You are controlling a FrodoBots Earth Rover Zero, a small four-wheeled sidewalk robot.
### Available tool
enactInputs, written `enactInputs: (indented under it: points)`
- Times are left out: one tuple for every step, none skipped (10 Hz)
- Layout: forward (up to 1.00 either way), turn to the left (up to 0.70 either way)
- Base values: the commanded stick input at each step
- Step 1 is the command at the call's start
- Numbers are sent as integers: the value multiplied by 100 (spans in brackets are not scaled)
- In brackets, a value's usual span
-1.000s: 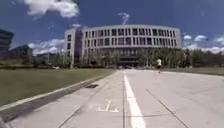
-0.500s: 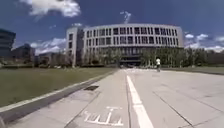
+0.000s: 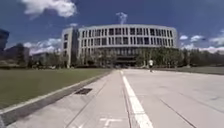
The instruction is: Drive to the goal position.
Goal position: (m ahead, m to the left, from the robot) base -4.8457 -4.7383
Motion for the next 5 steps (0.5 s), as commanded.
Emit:
enactInputs:
  points:
    - [70,0]
    - [70,3]
    - [70,4]
    - [70,-3]
    - [70,-15]
